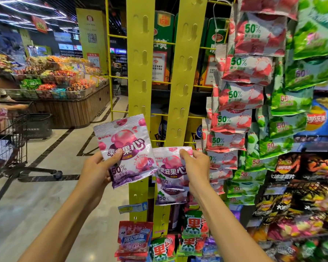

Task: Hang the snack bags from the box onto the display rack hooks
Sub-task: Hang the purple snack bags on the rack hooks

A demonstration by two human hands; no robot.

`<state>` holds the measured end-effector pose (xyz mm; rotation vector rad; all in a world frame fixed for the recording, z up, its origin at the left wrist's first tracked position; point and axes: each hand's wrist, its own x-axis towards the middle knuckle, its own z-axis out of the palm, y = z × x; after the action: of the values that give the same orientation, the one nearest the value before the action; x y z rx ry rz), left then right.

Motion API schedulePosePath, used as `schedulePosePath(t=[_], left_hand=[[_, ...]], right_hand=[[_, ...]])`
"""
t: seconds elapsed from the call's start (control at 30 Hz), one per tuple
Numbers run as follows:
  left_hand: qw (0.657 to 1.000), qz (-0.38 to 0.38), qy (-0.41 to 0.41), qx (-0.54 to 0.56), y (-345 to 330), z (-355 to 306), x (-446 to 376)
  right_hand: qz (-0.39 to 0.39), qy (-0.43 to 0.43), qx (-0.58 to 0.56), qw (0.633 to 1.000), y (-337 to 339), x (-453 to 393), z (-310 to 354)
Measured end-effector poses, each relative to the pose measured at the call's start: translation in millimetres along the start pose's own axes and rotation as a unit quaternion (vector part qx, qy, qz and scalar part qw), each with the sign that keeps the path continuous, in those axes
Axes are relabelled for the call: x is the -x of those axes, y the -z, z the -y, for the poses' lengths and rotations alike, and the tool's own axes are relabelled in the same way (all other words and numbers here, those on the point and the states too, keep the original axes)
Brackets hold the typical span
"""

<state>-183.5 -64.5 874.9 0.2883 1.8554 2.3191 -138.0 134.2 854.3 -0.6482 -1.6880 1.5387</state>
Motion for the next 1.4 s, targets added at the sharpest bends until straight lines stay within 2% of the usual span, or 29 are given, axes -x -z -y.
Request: schedulePosePath(t=[0.17, 0.3, 0.47, 0.7, 0.93, 1.2, 1.4], left_hand=[[1.000, 0.001, 0.006, 0.000, -0.6, 2.0, -2.3], [1.000, 0.002, 0.009, -0.005, -1.0, 3.9, -3.5], [1.000, 0.001, 0.015, -0.009, -3.3, 9.5, -5.3], [1.000, 0.012, 0.009, -0.013, -2.4, 12.5, -4.3], [1.000, 0.014, 0.006, -0.021, -3.0, 10.3, -4.2], [1.000, 0.015, 0.010, -0.023, -5.0, 15.4, 0.3], [1.000, 0.021, 0.005, -0.021, -6.7, 17.1, -2.7]], right_hand=[[-0.028, -0.066, -0.072, 0.995, -5.0, 1.3, -1.0], [-0.075, -0.062, -0.086, 0.991, -8.5, -0.2, 7.1], [-0.114, -0.048, -0.025, 0.992, -16.1, -3.4, 6.5], [-0.113, -0.077, -0.003, 0.991, -12.6, 6.1, -12.8], [-0.116, 0.005, -0.076, 0.990, -14.3, 2.2, -0.9], [-0.145, 0.016, 0.029, 0.989, -17.0, -7.0, -12.3], [-0.145, 0.011, 0.050, 0.988, -14.3, -5.7, -21.3]])
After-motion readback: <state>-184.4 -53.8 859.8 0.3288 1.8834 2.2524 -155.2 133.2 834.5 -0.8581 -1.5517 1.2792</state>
